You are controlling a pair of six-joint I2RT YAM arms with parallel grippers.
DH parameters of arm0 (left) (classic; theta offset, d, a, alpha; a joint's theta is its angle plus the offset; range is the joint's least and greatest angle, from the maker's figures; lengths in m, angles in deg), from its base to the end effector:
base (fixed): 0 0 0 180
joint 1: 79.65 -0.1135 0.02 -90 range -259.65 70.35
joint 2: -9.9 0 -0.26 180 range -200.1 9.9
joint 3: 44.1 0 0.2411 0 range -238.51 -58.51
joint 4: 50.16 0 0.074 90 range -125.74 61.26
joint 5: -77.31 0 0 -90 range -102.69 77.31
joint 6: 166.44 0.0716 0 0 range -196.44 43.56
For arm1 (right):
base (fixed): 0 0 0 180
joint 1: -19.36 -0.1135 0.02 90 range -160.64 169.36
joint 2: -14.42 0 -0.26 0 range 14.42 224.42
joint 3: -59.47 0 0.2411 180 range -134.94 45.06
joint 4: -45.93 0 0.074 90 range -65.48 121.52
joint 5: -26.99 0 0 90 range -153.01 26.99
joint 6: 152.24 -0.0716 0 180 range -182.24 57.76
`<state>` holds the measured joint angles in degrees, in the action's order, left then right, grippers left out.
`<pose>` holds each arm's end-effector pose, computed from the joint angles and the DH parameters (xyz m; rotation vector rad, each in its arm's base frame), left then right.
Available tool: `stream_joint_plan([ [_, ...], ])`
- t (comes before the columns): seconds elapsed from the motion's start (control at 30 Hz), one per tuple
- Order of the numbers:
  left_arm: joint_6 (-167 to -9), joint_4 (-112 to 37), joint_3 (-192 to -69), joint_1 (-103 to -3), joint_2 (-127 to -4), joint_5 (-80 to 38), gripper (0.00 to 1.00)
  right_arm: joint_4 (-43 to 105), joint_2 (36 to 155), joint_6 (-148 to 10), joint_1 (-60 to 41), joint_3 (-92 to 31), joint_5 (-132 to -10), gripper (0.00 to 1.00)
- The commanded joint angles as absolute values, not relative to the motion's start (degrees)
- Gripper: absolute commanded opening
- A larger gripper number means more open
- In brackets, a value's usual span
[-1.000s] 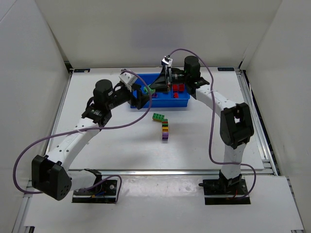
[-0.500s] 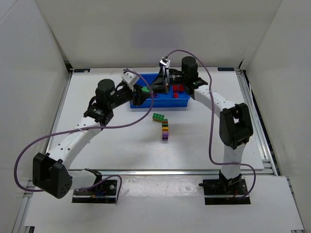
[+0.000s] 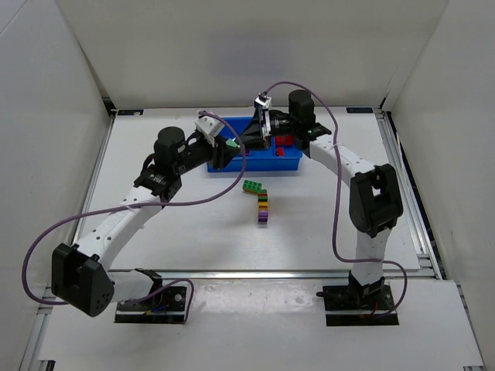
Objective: Sort the legos into containers by color
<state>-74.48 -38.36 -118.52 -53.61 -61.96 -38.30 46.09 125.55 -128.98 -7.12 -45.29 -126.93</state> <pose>0.2709 -0.1668 0.3491 0.7449 1.6018 -0.6932 0.3815 0.2619 0.3179 -0.3380 2.1089 2.0138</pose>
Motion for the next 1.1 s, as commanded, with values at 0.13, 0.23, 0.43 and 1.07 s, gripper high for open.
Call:
stream_joint_plan([
  [0.13, -75.82, -31.44, -116.17, -52.76, -56.38, -38.62, 0.1, 44.71, 124.89, -124.04, -1.21, -51.53, -125.86, 0.02],
  [0.23, -75.82, -30.21, -115.55, -52.76, -55.67, -38.79, 0.1, 43.92, 124.11, -122.9, 0.98, -51.01, -125.86, 0.02],
  [0.43, -74.6, -28.89, -115.55, -52.76, -54.62, -37.14, 0.1, 24.26, 124.97, -94.9, 3.1, -58.17, -122.46, 0.01],
  [1.07, -75.82, -24.06, -132.24, -59.17, -64.81, -32.29, 0.12, -2.85, 140.71, -53.54, -4.28, -74.2, -80.95, 0.02],
])
